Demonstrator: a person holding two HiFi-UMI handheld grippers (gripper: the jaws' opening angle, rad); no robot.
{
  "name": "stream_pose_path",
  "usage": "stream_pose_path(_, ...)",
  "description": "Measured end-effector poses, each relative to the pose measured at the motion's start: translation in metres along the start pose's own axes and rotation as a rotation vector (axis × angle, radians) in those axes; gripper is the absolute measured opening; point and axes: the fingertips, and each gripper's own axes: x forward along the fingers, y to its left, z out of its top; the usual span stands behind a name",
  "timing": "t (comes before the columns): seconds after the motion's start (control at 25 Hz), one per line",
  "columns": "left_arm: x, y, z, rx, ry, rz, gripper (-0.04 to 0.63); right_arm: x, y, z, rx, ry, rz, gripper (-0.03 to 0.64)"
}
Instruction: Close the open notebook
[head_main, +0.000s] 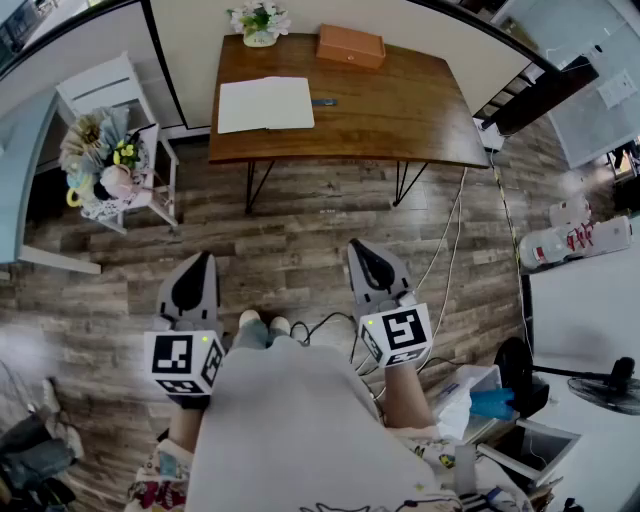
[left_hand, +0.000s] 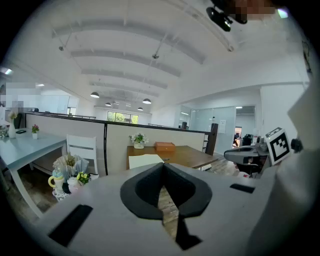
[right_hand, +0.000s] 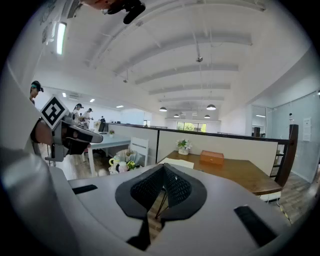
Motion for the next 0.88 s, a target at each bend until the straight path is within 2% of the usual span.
stream_pose_path(0.16, -0.006, -0.001, -0.001, -0.023, -0.012, 0.002, 0.002, -0.008, -0.005, 0.002, 0.015, -0.021, -0.026, -0.002)
stream_pose_path(0.48, -0.008, 0.0, -0.004, -0.039, -0.007, -0.008, 0.005, -0.017, -0.002, 0.003, 0.05, -0.036, 0.003, 0.005)
stream_pose_path(0.52, -0.007, -0.001, -0.004, -0.039, -0.009, -0.008, 0.005, -0.018, -0.001, 0.004, 0.054, -0.036, 0.012, 0.013)
stream_pose_path(0.6, -0.007, -0.003, -0.004, -0.036, -0.014, -0.008, 0.013, -0.019, 0.001, 0.005, 0.07, -0.039, 0.038, 0.07)
stream_pose_path(0.72, -0.007, -0.004, -0.006, -0.042, -0.009, -0.023, 0.094, -0.019, 0.005, 0.006, 0.088, -0.044, 0.055, 0.124)
stream_pose_path(0.88, -0.005, -0.002, -0.005, -0.043, 0.0, -0.026, 0.134, -0.013, 0.007, 0.004, 0.108, -0.038, 0.073, 0.168)
